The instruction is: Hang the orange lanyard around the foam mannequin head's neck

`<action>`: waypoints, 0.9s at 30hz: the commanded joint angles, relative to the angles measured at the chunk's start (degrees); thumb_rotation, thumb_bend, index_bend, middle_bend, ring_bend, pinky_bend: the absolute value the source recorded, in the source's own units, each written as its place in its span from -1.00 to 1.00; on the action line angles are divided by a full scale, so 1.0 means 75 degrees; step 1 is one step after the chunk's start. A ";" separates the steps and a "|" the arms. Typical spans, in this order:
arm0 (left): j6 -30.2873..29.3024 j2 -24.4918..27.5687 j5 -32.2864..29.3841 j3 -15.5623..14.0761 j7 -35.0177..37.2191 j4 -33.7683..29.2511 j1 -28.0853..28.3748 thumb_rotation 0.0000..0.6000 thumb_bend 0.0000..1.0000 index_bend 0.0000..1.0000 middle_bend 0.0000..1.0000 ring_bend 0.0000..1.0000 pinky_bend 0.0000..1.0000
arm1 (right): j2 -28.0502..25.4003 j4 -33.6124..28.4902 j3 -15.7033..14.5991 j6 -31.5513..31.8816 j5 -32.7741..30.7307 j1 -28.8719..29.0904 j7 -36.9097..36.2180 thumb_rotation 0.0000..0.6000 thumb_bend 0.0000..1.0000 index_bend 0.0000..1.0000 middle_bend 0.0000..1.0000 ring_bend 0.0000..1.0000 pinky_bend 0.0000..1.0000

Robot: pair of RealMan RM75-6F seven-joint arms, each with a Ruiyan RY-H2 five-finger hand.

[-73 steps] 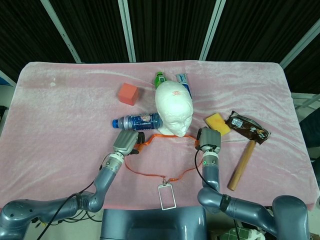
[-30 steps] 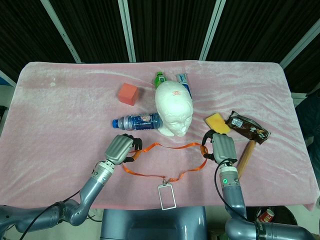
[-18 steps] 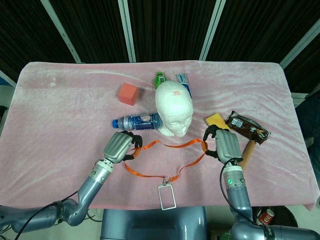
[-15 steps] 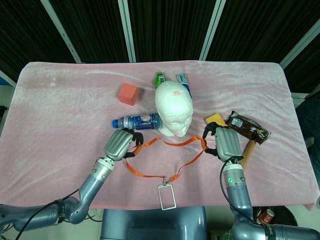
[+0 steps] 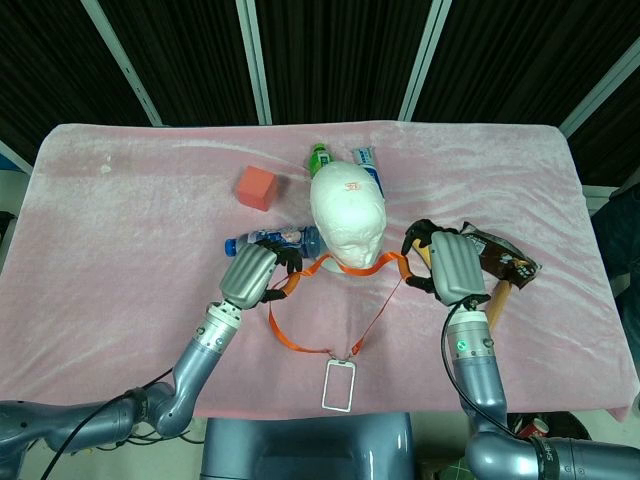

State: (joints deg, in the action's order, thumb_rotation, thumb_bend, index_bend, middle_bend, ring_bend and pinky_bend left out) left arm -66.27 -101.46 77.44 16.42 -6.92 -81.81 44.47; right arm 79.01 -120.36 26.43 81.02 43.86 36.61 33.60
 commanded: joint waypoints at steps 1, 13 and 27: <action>-0.0001 0.0011 -0.0008 0.0080 -0.0067 -0.0026 0.0059 1.00 -0.15 0.18 0.23 -0.01 -0.06 | -0.0066 -0.0070 0.0166 0.0033 -0.0163 0.0130 0.0099 1.00 0.12 0.97 -0.26 -0.14 -0.34; -0.0085 0.0171 -0.0165 0.0508 -0.0416 -0.0272 0.0272 1.00 -0.15 0.20 0.24 0.01 -0.06 | -0.0405 -0.0212 0.0774 0.0068 -0.0806 0.0624 0.0448 1.00 0.12 0.97 -0.26 -0.13 -0.34; -0.0155 0.0305 -0.0503 0.0938 -0.1060 -0.0250 0.0558 1.00 -0.08 0.32 0.35 0.07 0.00 | -0.0800 -0.0288 0.1315 -0.0121 -0.1709 0.1084 0.0349 1.00 0.12 0.97 -0.26 -0.13 -0.34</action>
State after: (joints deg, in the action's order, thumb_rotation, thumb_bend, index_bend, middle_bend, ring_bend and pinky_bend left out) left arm -67.34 -99.22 73.92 23.20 -14.57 -83.69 48.45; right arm 73.20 -122.62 36.03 80.24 31.41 44.45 36.34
